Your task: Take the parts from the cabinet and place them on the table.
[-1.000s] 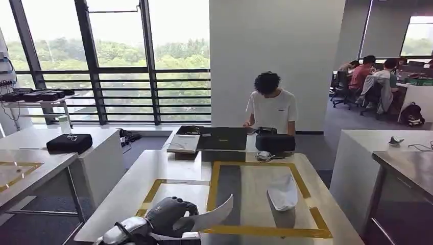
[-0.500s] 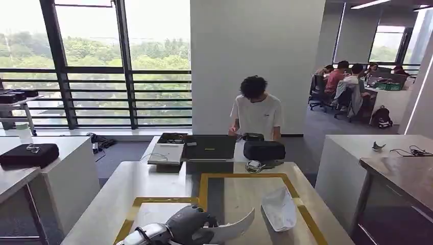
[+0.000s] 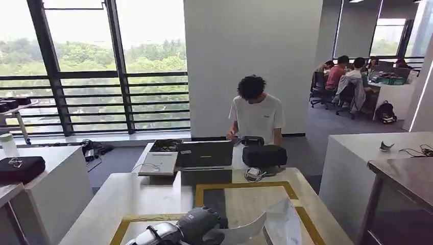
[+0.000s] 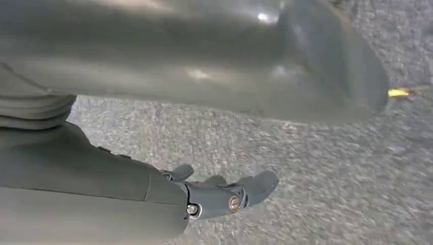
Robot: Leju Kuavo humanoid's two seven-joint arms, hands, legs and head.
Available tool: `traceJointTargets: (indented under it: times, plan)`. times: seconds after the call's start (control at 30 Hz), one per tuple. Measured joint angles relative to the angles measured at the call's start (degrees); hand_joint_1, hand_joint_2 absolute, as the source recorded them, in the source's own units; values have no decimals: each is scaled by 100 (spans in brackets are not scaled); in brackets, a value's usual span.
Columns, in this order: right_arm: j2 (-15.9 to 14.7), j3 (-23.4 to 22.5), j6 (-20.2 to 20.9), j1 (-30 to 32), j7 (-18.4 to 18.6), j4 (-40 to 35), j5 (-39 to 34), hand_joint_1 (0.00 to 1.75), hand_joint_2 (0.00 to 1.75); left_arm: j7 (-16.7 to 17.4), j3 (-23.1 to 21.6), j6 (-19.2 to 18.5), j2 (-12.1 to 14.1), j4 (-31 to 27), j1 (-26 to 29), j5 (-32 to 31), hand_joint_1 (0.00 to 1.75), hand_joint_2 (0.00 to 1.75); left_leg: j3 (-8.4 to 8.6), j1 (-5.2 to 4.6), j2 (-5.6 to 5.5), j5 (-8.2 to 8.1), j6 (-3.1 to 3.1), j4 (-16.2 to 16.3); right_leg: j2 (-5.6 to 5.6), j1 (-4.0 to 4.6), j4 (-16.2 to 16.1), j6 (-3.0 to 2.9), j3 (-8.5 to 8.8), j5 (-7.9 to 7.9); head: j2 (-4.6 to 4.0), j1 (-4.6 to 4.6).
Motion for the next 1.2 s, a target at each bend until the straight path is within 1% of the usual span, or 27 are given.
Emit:
traceJointTargets:
  times: [0.03,0.07,0.1,0.13,0.17,0.2,0.23,0.27,0.3,0.33,0.4,0.43,0.47,0.5,0.57,0.6,0.63,0.67,0.73,0.77,0.8,0.83,0.87,1.0,1.13,1.17,1.2]
  plan:
    - [0,0,-4,-4,7,0,2,0,0,4,0,-2,4,7,8,0,175,175,-298,3,0,-154,-18,403,12,2,0,-9,65,-66,-2,5]
    - [0,0,-11,-7,9,0,4,0,0,4,-2,-2,9,15,34,0,175,175,-591,3,0,-415,-24,732,30,5,0,-13,148,-143,-2,4]
    - [0,0,-13,-6,17,0,4,0,0,9,-4,-2,22,28,51,0,175,175,-789,3,1,-616,-18,862,48,8,0,-11,230,-213,-2,4]
    - [0,-2,-13,1,28,0,4,0,0,9,-4,-2,31,42,64,0,175,175,-896,2,0,-671,2,798,68,12,0,-5,334,-291,0,4]
    - [0,-4,-15,10,37,0,2,0,0,9,-7,-2,33,57,64,0,175,175,-916,-3,-2,-530,21,531,82,23,0,-2,451,-377,-2,2]
    - [2,-4,-17,11,44,0,2,0,0,9,-7,0,37,70,63,0,175,175,-873,-13,-4,-230,56,156,93,32,0,1,554,-457,-2,4]
    - [2,-4,-20,6,50,0,0,0,0,9,-7,11,53,81,64,0,175,175,-818,-33,-8,232,107,-285,98,42,0,-2,653,-533,0,2]
    - [22,-7,-20,25,48,2,0,0,0,9,-7,13,83,111,78,0,175,175,-791,-58,-8,885,173,-703,104,33,-18,3,645,-609,-2,2]
    - [39,-7,-22,4,48,0,4,0,0,15,-7,42,105,147,86,0,175,175,-840,-87,-60,1018,183,-815,137,56,48,41,741,-676,-2,15]
    - [37,-7,-35,-21,42,0,4,0,0,17,-15,55,98,155,107,-7,175,175,-758,-91,-37,987,188,-795,147,49,35,94,753,-737,-2,13]
    - [35,-9,-42,-14,33,0,7,0,0,64,-15,85,122,160,93,0,175,175,-731,-108,-35,970,252,-790,156,49,-35,164,815,-779,-2,15]
    - [6,-9,-50,-9,37,-9,7,0,0,109,-15,114,131,155,90,4,175,175,-640,-37,-29,965,262,-867,145,51,-43,190,847,-843,0,6]
    - [29,-11,-57,-10,42,-9,4,0,0,173,-9,153,142,168,89,31,175,175,-583,-22,-35,934,291,-903,81,57,99,226,812,-895,7,40]
    - [31,-11,-61,-20,57,-9,4,0,0,206,-4,195,155,186,84,44,175,175,-545,-13,-34,906,322,-913,60,42,423,268,626,-1016,-2,44]
    - [31,-11,-65,-39,85,-9,4,0,0,281,-4,264,220,260,128,52,175,175,-495,-9,-33,817,322,-907,52,-11,1403,340,-27,-1314,4,72]
    - [31,-11,-70,-35,87,-9,4,0,0,335,0,293,256,297,170,57,175,175,-460,-7,-34,772,317,-897,46,-24,1719,359,-284,-1340,4,74]
    - [31,-11,-72,-31,85,-9,4,0,0,411,9,328,286,352,215,77,175,175,-422,-2,-37,726,308,-883,43,-36,1776,373,-430,-1212,7,90]
    - [31,-11,-72,-23,87,-9,7,0,0,490,26,372,336,398,262,92,175,175,-370,5,-40,675,294,-865,39,-48,1573,380,-433,-940,7,92]
    - [26,-13,-70,-14,81,-9,26,0,0,597,101,455,429,479,326,136,175,175,-252,30,-45,542,245,-804,27,-63,533,383,-125,-163,7,105]
    - [26,-13,-70,-13,76,-9,46,0,0,614,157,505,493,512,359,162,175,175,-234,31,-44,485,207,-786,17,-61,245,366,-14,-84,7,112]
    - [28,-13,-53,-18,74,-7,65,0,0,605,194,581,544,553,382,203,175,175,-255,-5,-52,467,169,-758,29,-7,183,320,27,-128,4,122]
    - [28,-11,-41,-44,74,-7,81,0,0,603,223,608,597,575,421,216,175,175,-276,-10,-52,470,147,-761,21,-31,124,240,59,-187,7,122]
    - [28,-11,-26,-46,72,-7,103,0,0,572,273,634,680,603,494,245,175,175,-270,-37,-44,461,177,-761,32,-39,101,244,52,-170,7,125]
    - [22,-13,-2,-30,59,-7,144,0,0,522,442,636,894,719,697,289,175,175,-212,-31,-20,467,177,-836,57,-26,100,207,60,-194,7,111]
    - [22,-13,17,-44,57,-7,194,0,0,525,594,645,990,802,834,256,175,175,-196,-19,-22,480,127,-873,45,-12,104,165,65,-213,7,116]
    - [22,-13,20,-48,59,-7,195,0,0,525,610,643,1005,815,858,249,0,175,-195,-18,-23,480,116,-875,45,-11,107,162,64,-212,7,118]
    - [22,-13,24,-51,59,-7,194,0,0,527,621,634,1025,837,884,228,0,175,-194,-15,-23,480,96,-876,45,-9,109,158,64,-211,7,116]
